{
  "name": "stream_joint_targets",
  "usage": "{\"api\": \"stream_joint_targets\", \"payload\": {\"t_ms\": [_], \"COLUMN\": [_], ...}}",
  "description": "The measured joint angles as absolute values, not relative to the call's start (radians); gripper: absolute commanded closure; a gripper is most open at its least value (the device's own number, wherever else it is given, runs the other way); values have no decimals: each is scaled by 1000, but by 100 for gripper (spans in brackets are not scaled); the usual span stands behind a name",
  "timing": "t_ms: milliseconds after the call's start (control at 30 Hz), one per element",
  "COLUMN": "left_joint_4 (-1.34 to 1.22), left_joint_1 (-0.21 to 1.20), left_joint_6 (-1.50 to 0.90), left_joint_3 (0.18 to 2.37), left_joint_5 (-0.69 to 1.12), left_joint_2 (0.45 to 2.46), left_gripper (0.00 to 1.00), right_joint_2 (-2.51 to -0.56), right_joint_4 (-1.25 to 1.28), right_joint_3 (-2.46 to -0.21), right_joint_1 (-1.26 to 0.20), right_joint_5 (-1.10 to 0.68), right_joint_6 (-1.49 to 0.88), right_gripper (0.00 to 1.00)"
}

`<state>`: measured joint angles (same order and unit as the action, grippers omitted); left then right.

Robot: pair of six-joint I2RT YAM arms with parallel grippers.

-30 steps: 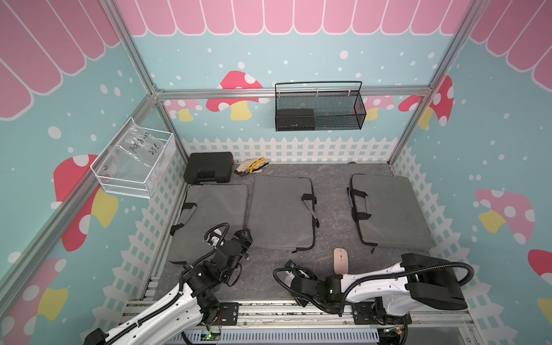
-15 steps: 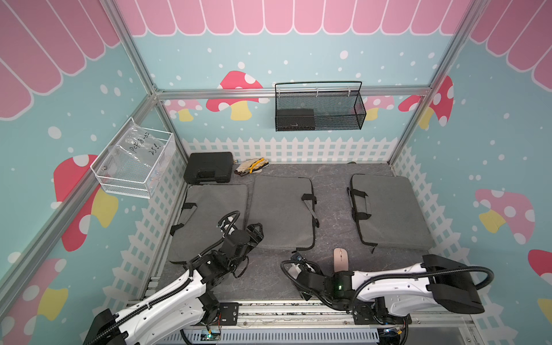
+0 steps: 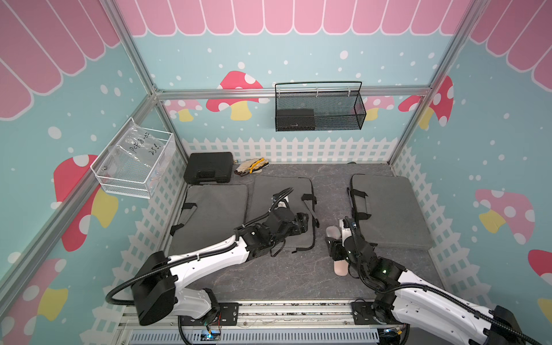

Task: Put the mouse into the laptop bag
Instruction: Open the zippered laptop bag at the center of the board.

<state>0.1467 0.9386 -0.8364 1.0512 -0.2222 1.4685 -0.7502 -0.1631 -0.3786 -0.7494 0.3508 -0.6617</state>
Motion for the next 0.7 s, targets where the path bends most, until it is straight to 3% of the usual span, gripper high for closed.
{"api": "stream_joint_targets", "payload": {"t_ms": [233,700], "left_joint_4": [287,456], "left_joint_1": [926,784], "left_joint_6": [-781,-781], "left_joint_3": [1411,1721], "left_joint_5": [-230,-61], "left_joint_2": [1799,2212], "left_gripper": [25,32], "right_joint_2": [-715,-708], "right_joint_4": [-175,-172], "right_joint_3": [-362,-360], "right_joint_1": [-650,-641], "right_joint_5": [291,233], "right_joint_6": [-633,-598], "right_gripper": [62,62]}}
